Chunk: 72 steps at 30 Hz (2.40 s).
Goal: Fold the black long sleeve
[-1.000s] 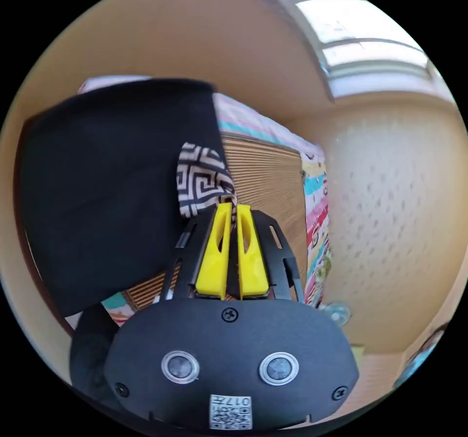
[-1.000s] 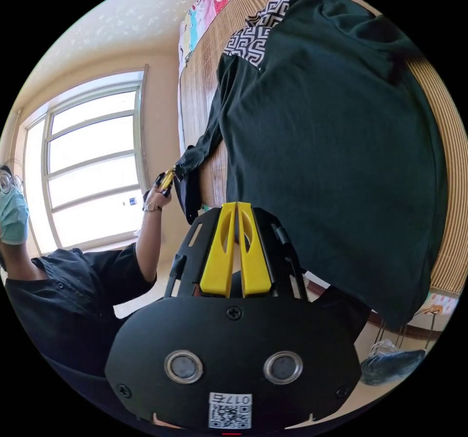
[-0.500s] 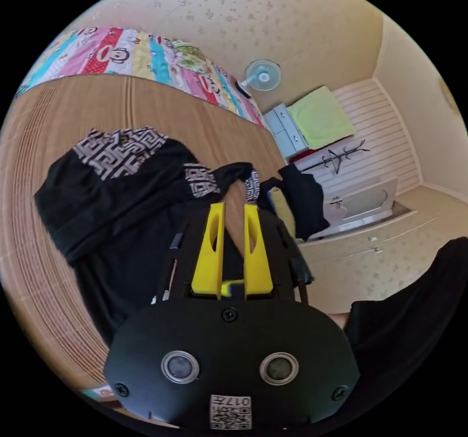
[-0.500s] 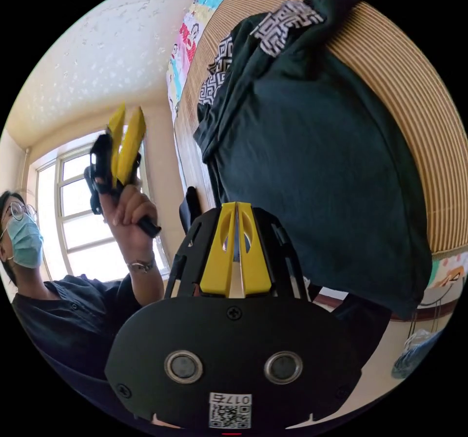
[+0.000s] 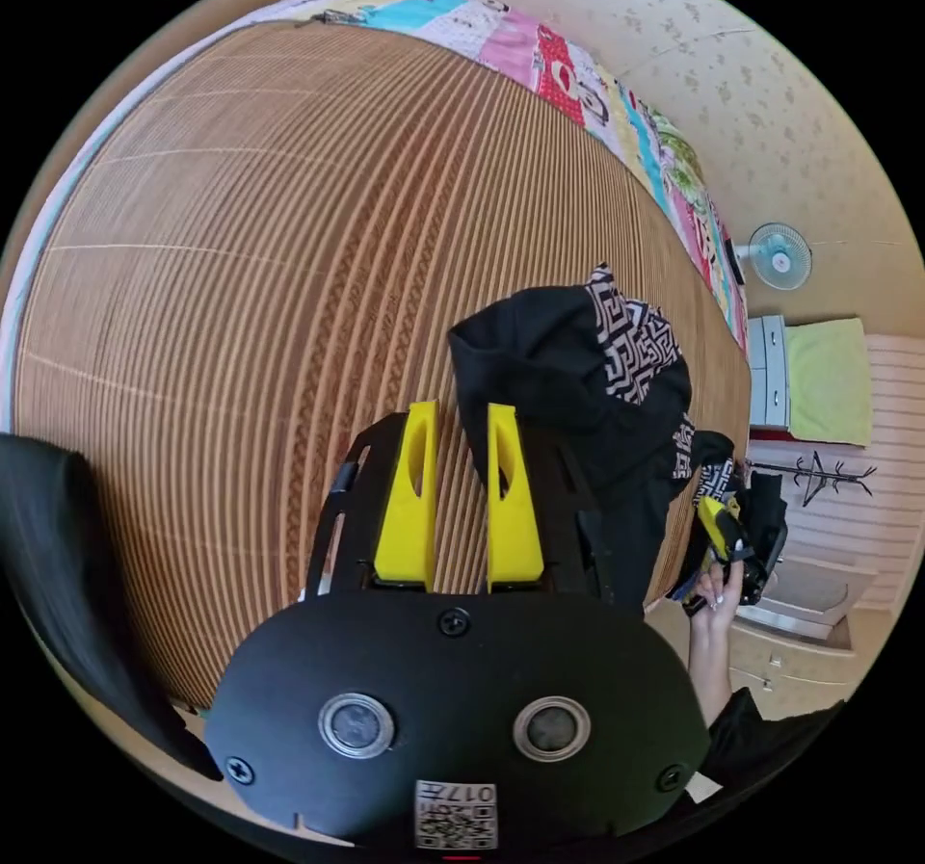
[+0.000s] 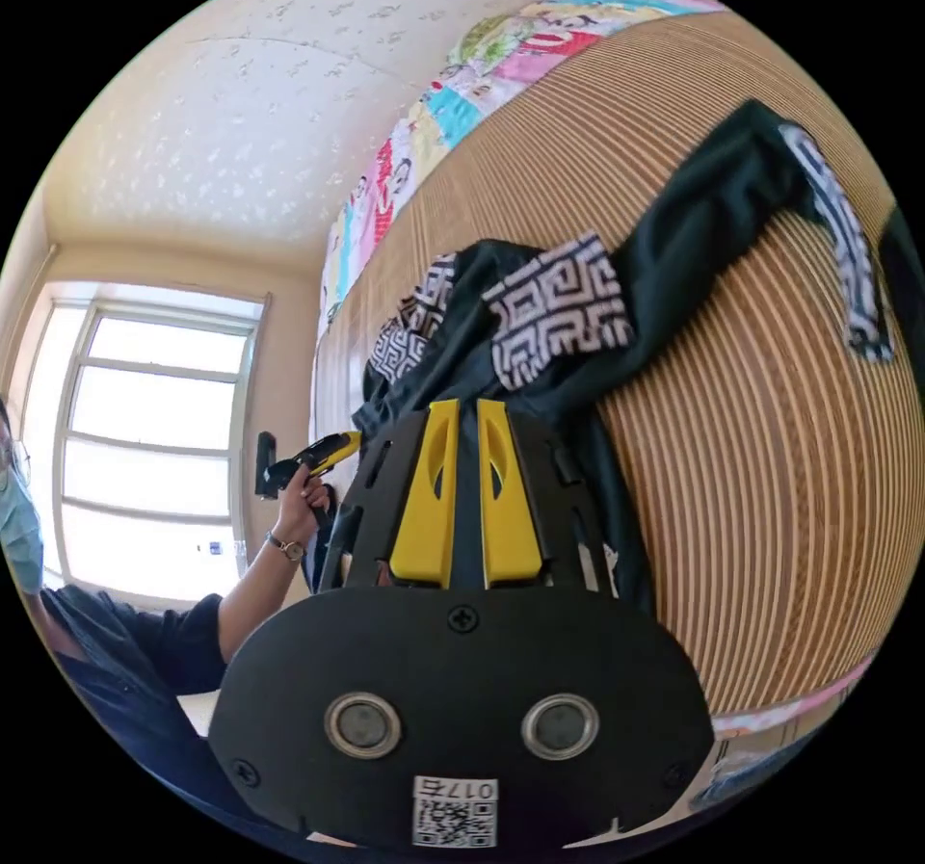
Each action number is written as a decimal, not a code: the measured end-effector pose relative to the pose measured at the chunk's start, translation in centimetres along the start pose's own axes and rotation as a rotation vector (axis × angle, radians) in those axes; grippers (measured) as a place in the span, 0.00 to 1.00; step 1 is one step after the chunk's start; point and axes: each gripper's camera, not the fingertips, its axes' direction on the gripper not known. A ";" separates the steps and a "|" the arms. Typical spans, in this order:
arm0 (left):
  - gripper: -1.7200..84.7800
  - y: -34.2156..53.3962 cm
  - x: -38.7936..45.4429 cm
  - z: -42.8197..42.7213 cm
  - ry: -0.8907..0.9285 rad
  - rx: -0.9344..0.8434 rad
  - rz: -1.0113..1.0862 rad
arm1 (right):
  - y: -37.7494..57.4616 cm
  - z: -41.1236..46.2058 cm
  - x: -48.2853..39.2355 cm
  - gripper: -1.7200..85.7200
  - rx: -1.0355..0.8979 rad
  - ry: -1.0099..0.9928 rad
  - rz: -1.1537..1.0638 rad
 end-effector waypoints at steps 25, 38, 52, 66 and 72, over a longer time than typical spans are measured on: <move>0.07 -9.8 -13.9 -2.5 0.315 0.058 -0.052 | 3.5 13.4 -15.3 0.07 -0.282 0.046 -0.454; 0.02 -12.6 -16.9 -2.3 0.304 0.060 -0.024 | 7.9 24.6 -20.6 0.08 -0.448 0.325 -0.634; 0.01 -15.6 -16.7 -0.7 0.206 0.086 -0.013 | 11.3 20.7 -16.9 0.03 -0.450 0.192 -0.607; 0.01 -15.2 -17.7 3.6 0.240 0.076 -0.039 | 9.4 28.5 -21.5 0.04 -0.549 0.372 -0.764; 0.05 -12.4 -17.9 4.0 0.183 0.172 -0.117 | 7.6 19.8 -14.0 0.03 -0.459 0.095 -0.507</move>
